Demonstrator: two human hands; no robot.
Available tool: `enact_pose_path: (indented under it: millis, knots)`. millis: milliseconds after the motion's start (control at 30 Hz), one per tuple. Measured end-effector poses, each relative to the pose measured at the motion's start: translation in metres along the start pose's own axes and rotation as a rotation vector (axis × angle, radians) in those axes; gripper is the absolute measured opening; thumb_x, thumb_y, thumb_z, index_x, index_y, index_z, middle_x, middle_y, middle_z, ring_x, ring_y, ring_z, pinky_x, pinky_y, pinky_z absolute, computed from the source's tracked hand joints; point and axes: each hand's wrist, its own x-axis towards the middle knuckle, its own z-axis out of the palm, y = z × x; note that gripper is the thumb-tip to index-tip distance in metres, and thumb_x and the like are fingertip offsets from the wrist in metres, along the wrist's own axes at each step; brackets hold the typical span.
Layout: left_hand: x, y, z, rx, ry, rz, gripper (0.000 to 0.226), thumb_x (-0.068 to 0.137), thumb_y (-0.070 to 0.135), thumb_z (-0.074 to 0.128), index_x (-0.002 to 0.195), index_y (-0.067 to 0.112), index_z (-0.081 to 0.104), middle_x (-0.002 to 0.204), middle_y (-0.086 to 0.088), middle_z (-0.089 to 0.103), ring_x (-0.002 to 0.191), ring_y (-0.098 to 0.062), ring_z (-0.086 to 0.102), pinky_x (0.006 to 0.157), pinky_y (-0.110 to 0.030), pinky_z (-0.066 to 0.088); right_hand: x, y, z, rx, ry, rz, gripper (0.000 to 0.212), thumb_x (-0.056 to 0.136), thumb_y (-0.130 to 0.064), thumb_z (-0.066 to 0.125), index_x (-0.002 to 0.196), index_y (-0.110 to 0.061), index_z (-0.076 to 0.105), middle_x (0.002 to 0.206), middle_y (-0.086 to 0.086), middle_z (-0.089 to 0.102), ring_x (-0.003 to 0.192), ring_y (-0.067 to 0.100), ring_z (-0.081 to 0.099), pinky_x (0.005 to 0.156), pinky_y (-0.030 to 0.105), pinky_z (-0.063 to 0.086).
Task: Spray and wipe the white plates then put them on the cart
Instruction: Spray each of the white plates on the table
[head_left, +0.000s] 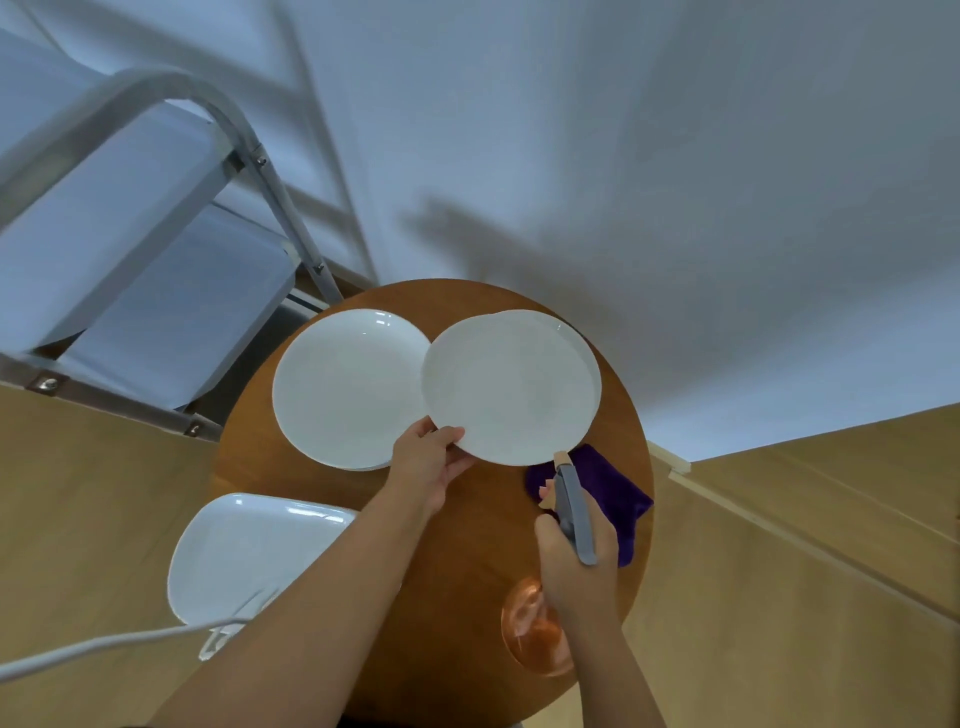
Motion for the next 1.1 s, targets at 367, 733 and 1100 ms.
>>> enact_pose_path:
  millis: [367, 733, 1100]
  knots:
    - [0.025, -0.024, 0.042, 0.156, 0.113, 0.049, 0.040, 0.093, -0.002, 0.053, 0.129, 0.012, 0.044, 0.117, -0.003, 0.054, 0.108, -0.025, 0.057, 0.070, -0.035, 0.058, 0.023, 0.010, -0.021, 0.002, -0.070, -0.020, 0.035, 0.082, 0.006, 0.060, 0.077, -0.028, 0.051, 0.067, -0.007, 0.049, 0.060, 0.012, 0.051, 0.054, 0.010, 0.045]
    - [0.046, -0.017, 0.034, 1.106, 0.233, 0.341, 0.029, 0.093, 0.018, 0.057, 0.117, 0.003, 0.051, 0.109, -0.010, 0.060, 0.101, -0.026, 0.059, 0.071, -0.021, 0.047, 0.032, 0.012, -0.020, 0.020, -0.113, -0.012, 0.040, 0.083, 0.004, 0.061, 0.078, -0.034, 0.051, 0.070, -0.008, 0.052, 0.074, -0.009, 0.055, 0.054, 0.005, 0.044]
    - [0.042, -0.001, 0.014, 1.287, 0.120, 0.417, 0.027, 0.091, 0.023, 0.057, 0.067, 0.012, 0.049, 0.068, -0.004, 0.053, 0.056, -0.011, 0.048, 0.049, -0.017, 0.036, 0.020, 0.009, 0.000, -0.073, -0.116, -0.017, 0.043, 0.083, 0.003, 0.062, 0.076, -0.037, 0.048, 0.068, -0.011, 0.051, 0.072, -0.011, 0.055, 0.051, 0.004, 0.043]
